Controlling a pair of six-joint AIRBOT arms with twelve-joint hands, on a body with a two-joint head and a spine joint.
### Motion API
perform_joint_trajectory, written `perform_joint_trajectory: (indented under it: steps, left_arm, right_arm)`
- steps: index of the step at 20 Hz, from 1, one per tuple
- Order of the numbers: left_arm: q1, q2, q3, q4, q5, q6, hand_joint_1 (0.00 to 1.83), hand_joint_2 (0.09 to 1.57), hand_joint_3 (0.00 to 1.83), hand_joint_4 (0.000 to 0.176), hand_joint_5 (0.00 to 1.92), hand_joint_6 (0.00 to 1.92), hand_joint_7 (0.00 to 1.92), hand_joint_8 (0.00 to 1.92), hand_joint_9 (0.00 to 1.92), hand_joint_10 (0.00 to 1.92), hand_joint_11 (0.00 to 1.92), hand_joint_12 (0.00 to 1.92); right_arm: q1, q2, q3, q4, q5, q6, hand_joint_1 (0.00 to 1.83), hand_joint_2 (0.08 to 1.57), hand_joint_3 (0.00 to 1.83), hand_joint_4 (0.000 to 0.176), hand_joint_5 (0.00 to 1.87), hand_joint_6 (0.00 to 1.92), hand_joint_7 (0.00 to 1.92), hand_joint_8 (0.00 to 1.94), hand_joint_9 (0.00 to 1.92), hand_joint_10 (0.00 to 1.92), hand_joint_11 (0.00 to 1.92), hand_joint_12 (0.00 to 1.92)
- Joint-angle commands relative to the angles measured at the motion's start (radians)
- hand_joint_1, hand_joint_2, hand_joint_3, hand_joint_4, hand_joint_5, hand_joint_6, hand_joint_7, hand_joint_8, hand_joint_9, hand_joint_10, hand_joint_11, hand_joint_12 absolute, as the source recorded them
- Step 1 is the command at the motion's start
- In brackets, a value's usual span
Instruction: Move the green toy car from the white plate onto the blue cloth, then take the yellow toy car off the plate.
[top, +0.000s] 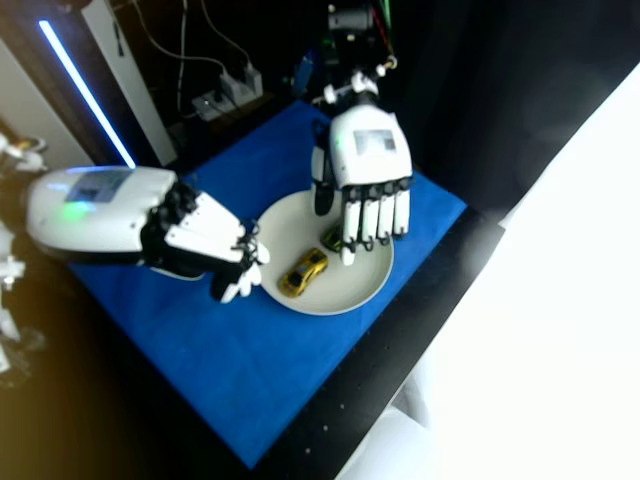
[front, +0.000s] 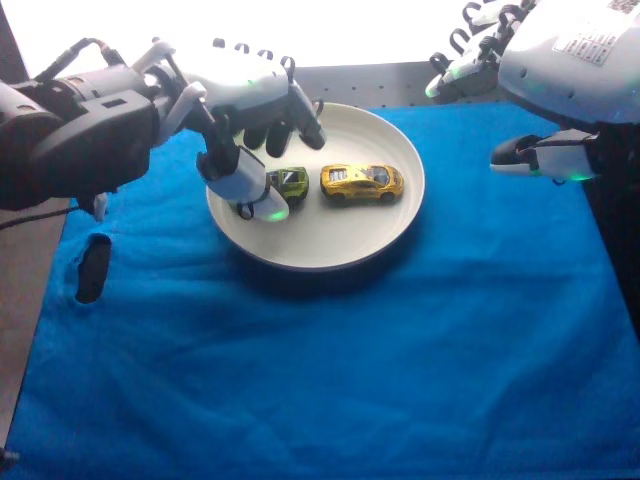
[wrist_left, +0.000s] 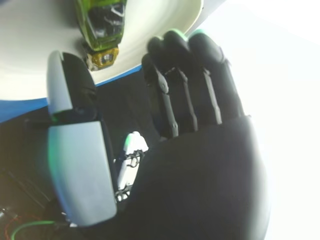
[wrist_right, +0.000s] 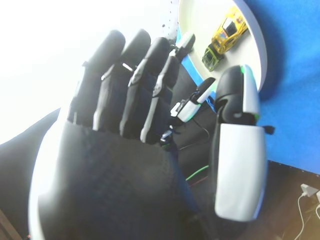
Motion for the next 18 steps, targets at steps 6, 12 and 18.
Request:
perform_joint_trajectory:
  steps: [6,12,18]
  left_arm:
    - [0.008,-0.012,0.022,-0.019,-0.101,0.004,1.01,0.95,0.0,0.0,0.71,0.0,0.43,0.91,0.23,1.39,0.17,1.9]
    - [0.017,-0.023,0.04,-0.038,-0.094,0.004,1.03,0.93,0.0,0.0,0.75,0.01,0.46,1.36,0.4,1.68,0.45,1.92]
    - [0.023,-0.031,0.05,-0.044,-0.089,0.004,1.06,0.92,0.0,0.0,0.78,0.02,0.58,1.41,0.54,1.74,0.61,1.92]
  right_arm:
    - [0.017,-0.002,-0.001,0.006,0.114,-0.008,1.08,0.99,0.0,0.0,0.81,0.01,0.87,0.22,0.57,1.1,0.41,1.71]
    - [0.016,-0.006,-0.001,0.006,0.114,-0.008,1.04,0.99,0.0,0.0,0.8,0.0,0.84,0.21,0.55,1.13,0.4,1.73]
    - [0.014,-0.007,-0.001,0.006,0.114,-0.008,1.07,0.98,0.0,0.0,0.8,0.0,0.84,0.19,0.6,1.06,0.45,1.68]
